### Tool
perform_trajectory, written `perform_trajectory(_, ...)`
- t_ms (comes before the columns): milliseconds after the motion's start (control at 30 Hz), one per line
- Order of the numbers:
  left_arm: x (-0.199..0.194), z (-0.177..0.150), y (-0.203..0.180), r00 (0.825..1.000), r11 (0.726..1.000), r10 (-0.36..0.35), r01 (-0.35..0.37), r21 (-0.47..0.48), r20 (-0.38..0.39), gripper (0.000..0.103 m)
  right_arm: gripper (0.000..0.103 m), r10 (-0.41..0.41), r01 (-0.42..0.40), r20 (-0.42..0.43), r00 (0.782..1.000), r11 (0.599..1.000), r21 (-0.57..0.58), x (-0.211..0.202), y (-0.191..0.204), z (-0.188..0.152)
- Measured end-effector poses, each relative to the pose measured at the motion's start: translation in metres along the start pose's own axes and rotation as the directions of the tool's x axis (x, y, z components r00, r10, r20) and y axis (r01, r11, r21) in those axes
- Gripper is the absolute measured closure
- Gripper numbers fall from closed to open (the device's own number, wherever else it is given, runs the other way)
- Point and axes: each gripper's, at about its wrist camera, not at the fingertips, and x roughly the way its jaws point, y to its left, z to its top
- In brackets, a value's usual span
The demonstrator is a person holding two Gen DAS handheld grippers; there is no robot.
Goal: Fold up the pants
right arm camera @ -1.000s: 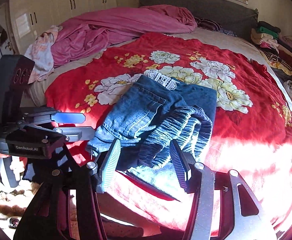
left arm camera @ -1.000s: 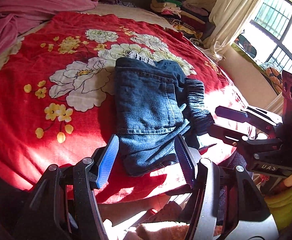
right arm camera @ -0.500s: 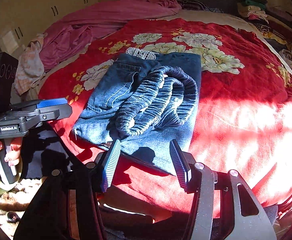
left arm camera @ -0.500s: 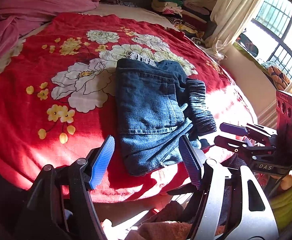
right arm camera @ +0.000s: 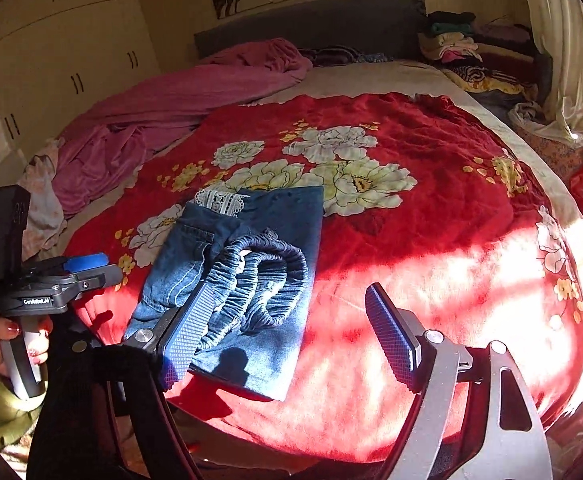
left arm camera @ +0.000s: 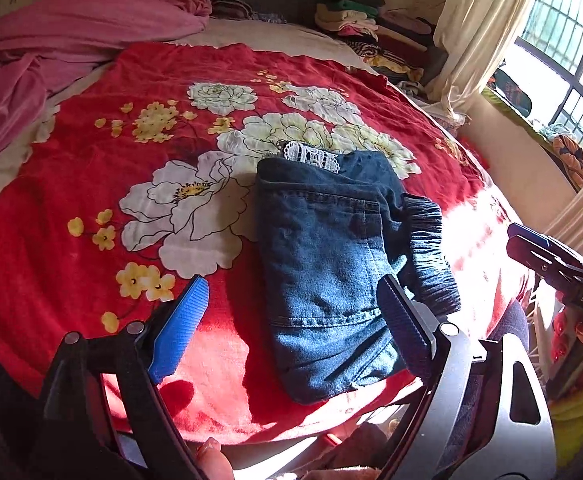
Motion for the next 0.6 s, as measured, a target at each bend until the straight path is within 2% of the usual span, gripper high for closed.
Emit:
perform_trajectory(133,0.02,0.005,0.006,1.0,1.0,0.02,-0.02,-0.011,-0.019,0.023,0.029,0.032,-0.029,-0.069,0.997,0.999,0.036,0.031,-0.013,0.004)
perform_trajectory(200,0.028,0.005,0.009,0.999,1.0,0.02,-0.02,-0.023,-0.028,0.023,0.039,0.038,-0.036,-0.102,0.994,0.999,0.025,0.047,-0.015,0.006)
perform_trajectory(367,0.046,0.003,0.011,0.998,0.999,-0.031,0.028,-0.045,-0.049,0.023,0.055,0.091,-0.082,-0.176,0.98,0.995,0.057,0.082,-0.023,0.004)
perform_trajectory(600,0.066,0.001,0.01,0.996,0.997,-0.052,0.048,-0.058,-0.072,0.024,0.057,0.2,-0.18,-0.196,0.96,0.977,0.116,0.11,-0.029,0.008)
